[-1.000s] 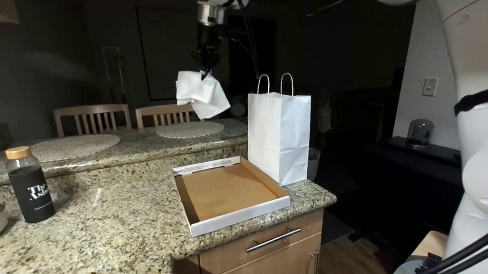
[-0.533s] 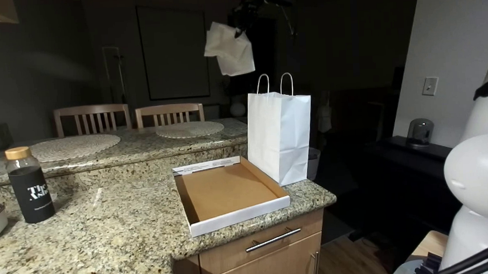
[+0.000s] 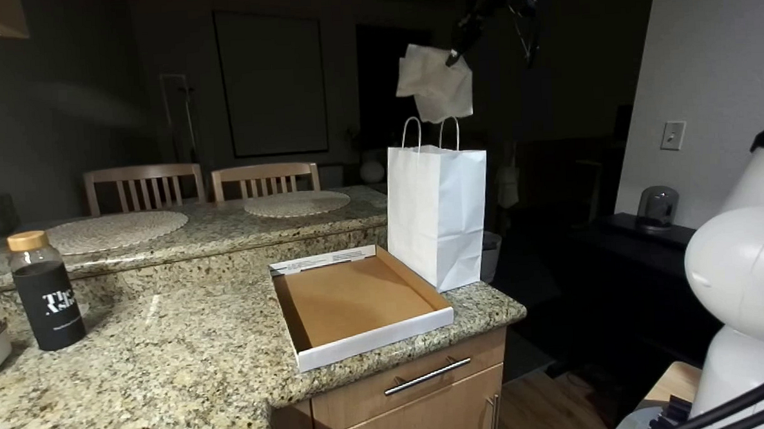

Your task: Put the napkin in the white paper bag.

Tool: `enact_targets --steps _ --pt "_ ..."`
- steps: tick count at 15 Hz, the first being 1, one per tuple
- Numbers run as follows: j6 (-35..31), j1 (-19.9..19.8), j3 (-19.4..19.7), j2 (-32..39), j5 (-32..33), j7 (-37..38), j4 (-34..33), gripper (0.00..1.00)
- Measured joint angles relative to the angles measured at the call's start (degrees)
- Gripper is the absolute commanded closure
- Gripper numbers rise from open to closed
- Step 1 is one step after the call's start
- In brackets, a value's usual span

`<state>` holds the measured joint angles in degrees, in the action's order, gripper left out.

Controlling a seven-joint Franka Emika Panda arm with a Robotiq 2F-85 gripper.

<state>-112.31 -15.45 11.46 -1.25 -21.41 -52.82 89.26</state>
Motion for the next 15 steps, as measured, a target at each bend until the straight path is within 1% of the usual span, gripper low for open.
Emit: enact_targets --steps 2,4,8,13,14,15 --pt "4.1 0.0 0.8 2.5 0.0 -3.6 -0.7 0.94" --pt "6.3 0.6 0.6 5.4 0.3 -5.4 -2.3 0.94" --pt "7.7 1.9 -1.1 8.6 2.9 -5.5 -5.7 0.95" --pt "9.2 3.0 -2.9 9.9 6.2 -5.5 -6.3 0.96" --pt "9.8 3.0 -3.1 10.2 6.5 -5.5 -6.3 0.7" --pt "10.7 3.0 -3.2 10.5 6.7 -5.5 -6.2 0.69"
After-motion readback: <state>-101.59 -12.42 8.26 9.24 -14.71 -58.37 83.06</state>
